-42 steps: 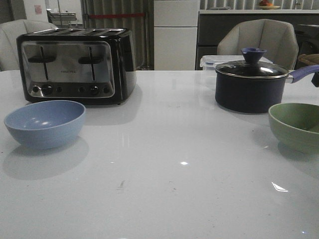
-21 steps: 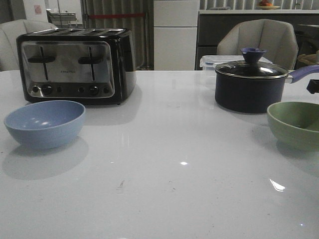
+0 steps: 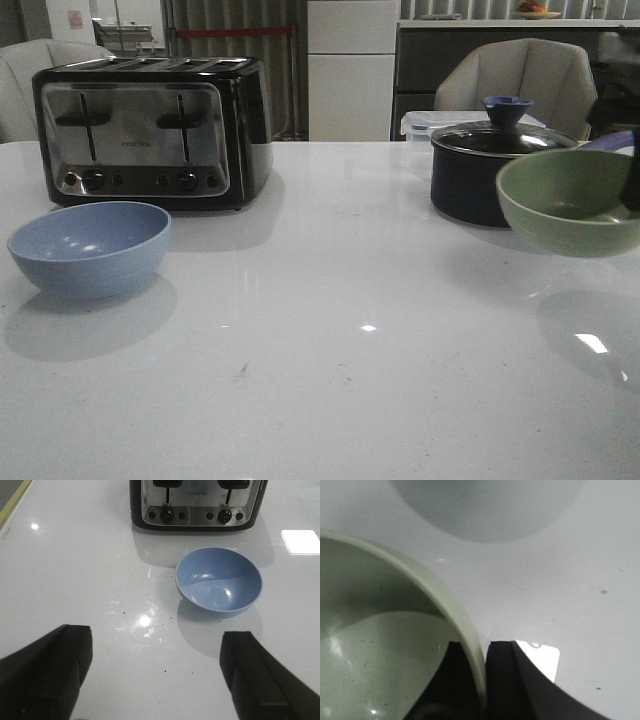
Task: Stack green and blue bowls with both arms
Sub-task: 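Carry the green bowl with the right gripper to the table centre and set it down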
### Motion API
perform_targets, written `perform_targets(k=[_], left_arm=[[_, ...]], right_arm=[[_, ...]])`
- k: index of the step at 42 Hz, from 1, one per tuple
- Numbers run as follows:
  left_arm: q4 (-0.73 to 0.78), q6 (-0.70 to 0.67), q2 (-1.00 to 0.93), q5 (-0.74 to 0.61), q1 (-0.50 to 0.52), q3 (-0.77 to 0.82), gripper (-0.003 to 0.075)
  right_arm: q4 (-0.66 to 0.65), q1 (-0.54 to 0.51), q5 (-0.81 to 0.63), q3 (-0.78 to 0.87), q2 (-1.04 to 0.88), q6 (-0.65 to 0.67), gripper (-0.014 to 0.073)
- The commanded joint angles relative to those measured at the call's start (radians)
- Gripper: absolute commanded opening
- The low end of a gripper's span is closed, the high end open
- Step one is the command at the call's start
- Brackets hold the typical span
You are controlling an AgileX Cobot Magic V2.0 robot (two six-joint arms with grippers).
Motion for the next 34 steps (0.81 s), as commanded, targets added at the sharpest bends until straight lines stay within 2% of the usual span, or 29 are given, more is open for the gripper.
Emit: perform_targets(k=[1,13,20,30,34], left_arm=[[-0.003,-0.005,0.008,-0.073,-0.007,-0.028,0.0582],[-0.003,-0.005,0.008,-0.077,-0.007,-0.028,0.0582],[-0.003,-0.005,0.008,-0.077,-0.007,-0.028,0.0582],[-0.003,-0.005,0.008,-0.077,-0.007,-0.028,0.0582],[-0.003,-0.005,0.008,-0.077,-0.007,-0.028,0.0582]], right_arm=[[0.042,0.09,-0.02,-0.025,-0.089,-0.016,0.007],[0.142,0.35,-0.056,-0.024,-0.049,-0.016,0.007],[0.157,0.449,-0.082,-0.024,0.01,-0.016,0.007],[0.157,0.492,-0.125,-0.024,0.088,-0.016,0.008],[0.148,0.492,-0.125,-0.024,0.107,-0.016,0.0125]])
